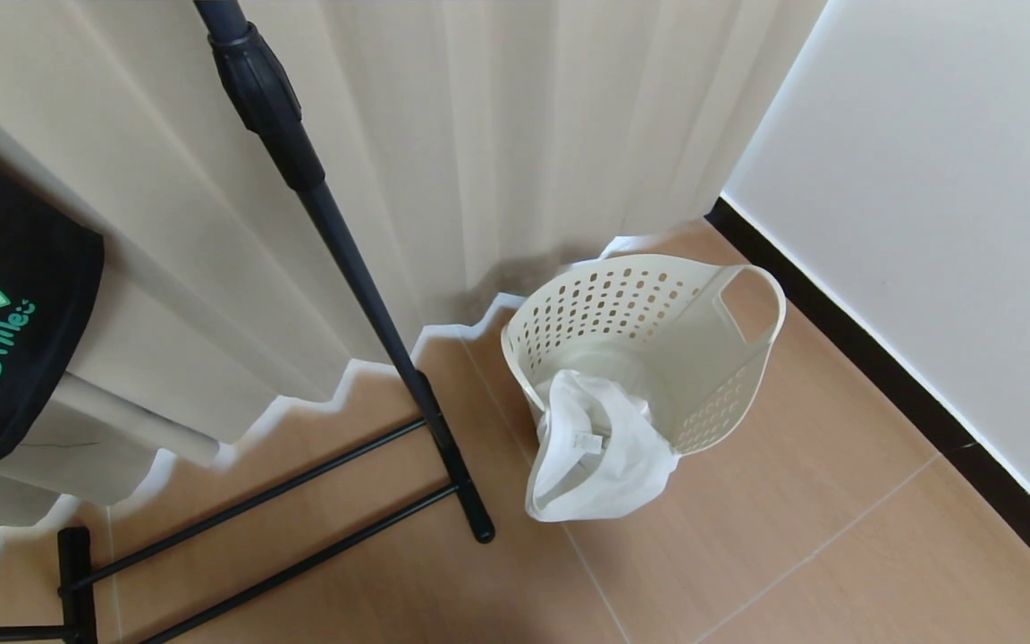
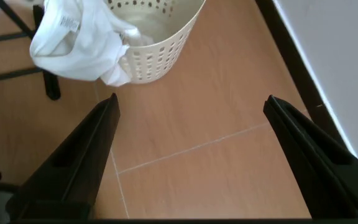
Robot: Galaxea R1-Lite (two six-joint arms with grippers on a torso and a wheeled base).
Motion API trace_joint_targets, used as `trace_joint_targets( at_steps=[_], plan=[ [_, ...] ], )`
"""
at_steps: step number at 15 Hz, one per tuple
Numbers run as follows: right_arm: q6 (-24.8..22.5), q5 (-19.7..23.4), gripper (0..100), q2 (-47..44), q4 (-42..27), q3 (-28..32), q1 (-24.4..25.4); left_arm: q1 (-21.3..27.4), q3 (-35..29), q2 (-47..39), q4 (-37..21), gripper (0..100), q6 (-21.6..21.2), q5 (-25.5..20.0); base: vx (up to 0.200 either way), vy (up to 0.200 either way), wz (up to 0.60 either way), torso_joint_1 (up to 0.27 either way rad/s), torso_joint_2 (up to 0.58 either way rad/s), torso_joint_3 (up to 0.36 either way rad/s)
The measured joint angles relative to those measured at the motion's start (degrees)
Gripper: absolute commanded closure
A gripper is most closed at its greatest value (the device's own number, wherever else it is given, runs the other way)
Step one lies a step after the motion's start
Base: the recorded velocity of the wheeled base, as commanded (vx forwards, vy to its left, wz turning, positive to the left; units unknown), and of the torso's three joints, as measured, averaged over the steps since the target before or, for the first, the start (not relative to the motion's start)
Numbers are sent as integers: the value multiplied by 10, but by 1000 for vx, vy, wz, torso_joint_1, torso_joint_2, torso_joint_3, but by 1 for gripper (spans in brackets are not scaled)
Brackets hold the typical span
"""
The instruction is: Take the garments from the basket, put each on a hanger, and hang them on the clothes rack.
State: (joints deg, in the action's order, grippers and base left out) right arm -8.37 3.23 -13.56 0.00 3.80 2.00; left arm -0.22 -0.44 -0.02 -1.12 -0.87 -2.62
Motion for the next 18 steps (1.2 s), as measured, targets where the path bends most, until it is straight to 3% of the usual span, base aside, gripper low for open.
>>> trace_joint_targets(
  at_steps=[4, 8, 13, 18],
  plan=[
    [-145, 14, 0, -148, -1, 45, 115, 0, 0, 0, 0, 0, 0, 0, 0, 0, 0, 0, 0, 0],
    [-257, 10, 0, -322, 6, 116, 164, 0, 0, 0, 0, 0, 0, 0, 0, 0, 0, 0, 0, 0],
    [-302, -61, 0, -581, 89, 263, 209, 0, 0, 0, 0, 0, 0, 0, 0, 0, 0, 0, 0, 0],
    [-310, -141, 0, -805, 111, 473, 250, 0, 0, 0, 0, 0, 0, 0, 0, 0, 0, 0, 0, 0]
  ],
)
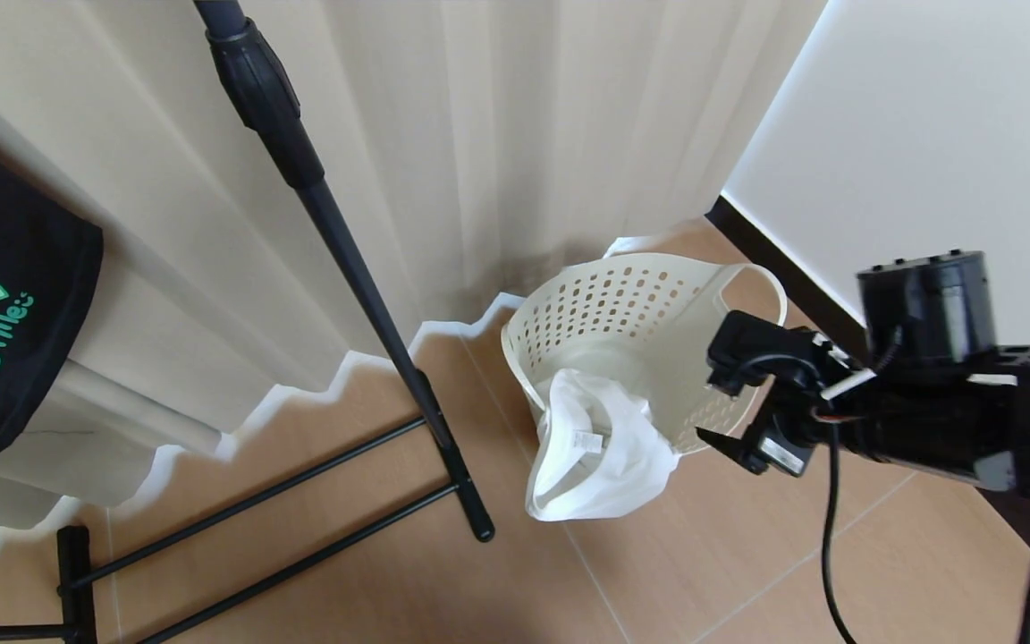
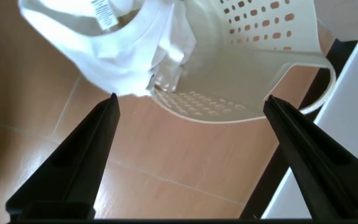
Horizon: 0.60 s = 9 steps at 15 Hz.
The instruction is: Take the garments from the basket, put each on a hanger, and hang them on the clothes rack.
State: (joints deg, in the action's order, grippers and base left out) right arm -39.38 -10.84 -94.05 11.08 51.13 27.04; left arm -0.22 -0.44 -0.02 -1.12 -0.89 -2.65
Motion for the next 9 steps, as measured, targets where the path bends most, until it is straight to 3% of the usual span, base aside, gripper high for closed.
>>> trace_joint_targets(
  at_steps=[3, 9],
  plan=[
    [1, -50, 0, -115, -32, 144, 7, 0, 0, 0, 0, 0, 0, 0, 0, 0, 0, 0, 0, 0],
    [27, -66, 0, -274, -133, 379, 28, 0, 0, 0, 0, 0, 0, 0, 0, 0, 0, 0, 0, 0]
  ],
)
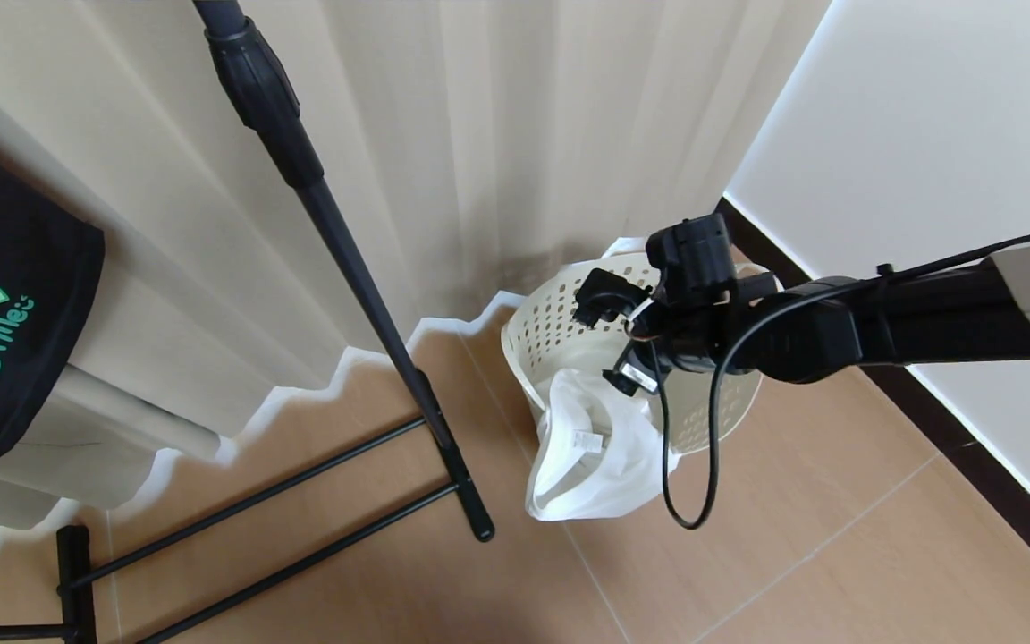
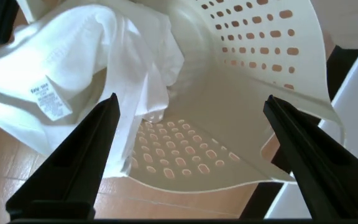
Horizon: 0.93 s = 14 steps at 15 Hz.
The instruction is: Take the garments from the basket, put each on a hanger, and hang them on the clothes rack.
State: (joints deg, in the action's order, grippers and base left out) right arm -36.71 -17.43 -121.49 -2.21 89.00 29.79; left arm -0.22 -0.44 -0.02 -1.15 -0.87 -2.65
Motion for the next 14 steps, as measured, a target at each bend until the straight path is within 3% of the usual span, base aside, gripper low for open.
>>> trace_joint_targets(
  at_steps=[4, 14],
  plan=[
    [1, 0, 0, -65, -5, 60, 21, 0, 0, 0, 0, 0, 0, 0, 0, 0, 0, 0, 0, 0],
    [4, 0, 0, -123, 2, 74, 30, 0, 0, 0, 0, 0, 0, 0, 0, 0, 0, 0, 0, 0]
  ],
)
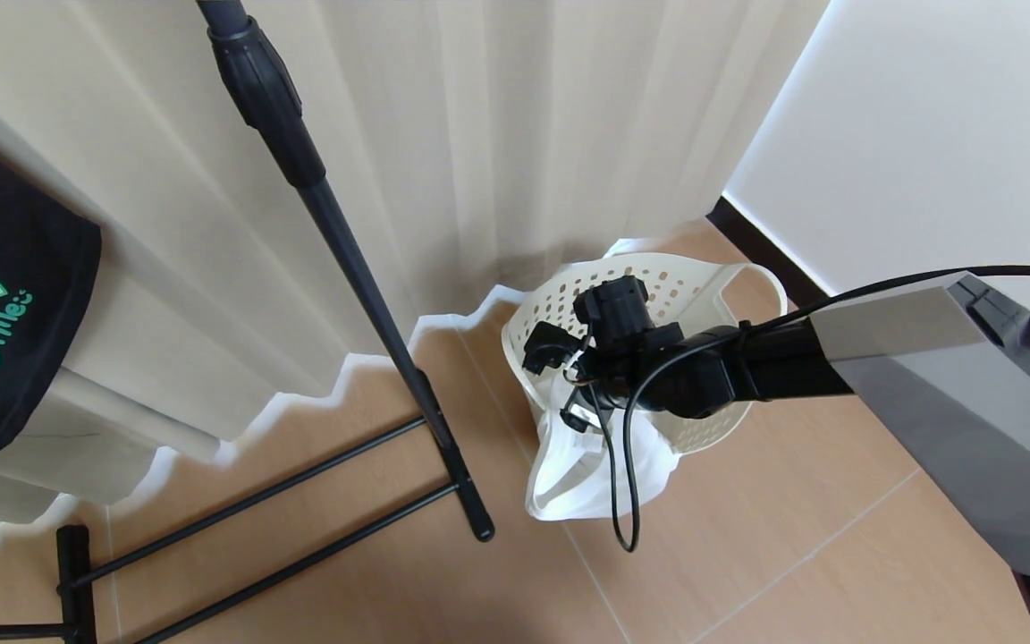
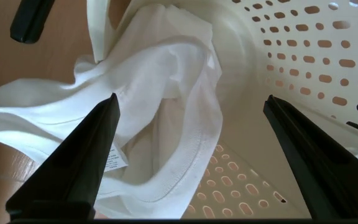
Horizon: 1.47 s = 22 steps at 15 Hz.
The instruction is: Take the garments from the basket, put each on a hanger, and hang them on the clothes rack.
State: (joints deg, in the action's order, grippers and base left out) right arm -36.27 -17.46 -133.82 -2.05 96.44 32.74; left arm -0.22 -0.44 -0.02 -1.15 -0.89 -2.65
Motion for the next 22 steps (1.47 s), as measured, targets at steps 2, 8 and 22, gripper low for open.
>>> trace_joint_targets(
  at_steps=[2, 8, 22],
  plan=[
    [2, -1, 0, -10, 0, 13, -6, 0, 0, 0, 0, 0, 0, 0, 0, 0, 0, 0, 0, 0],
    [16, -20, 0, -35, 2, 55, -23, 0, 0, 0, 0, 0, 0, 0, 0, 0, 0, 0, 0, 0],
    [61, -34, 100, -73, 0, 103, -26, 0, 0, 0, 0, 0, 0, 0, 0, 0, 0, 0, 0, 0]
  ],
)
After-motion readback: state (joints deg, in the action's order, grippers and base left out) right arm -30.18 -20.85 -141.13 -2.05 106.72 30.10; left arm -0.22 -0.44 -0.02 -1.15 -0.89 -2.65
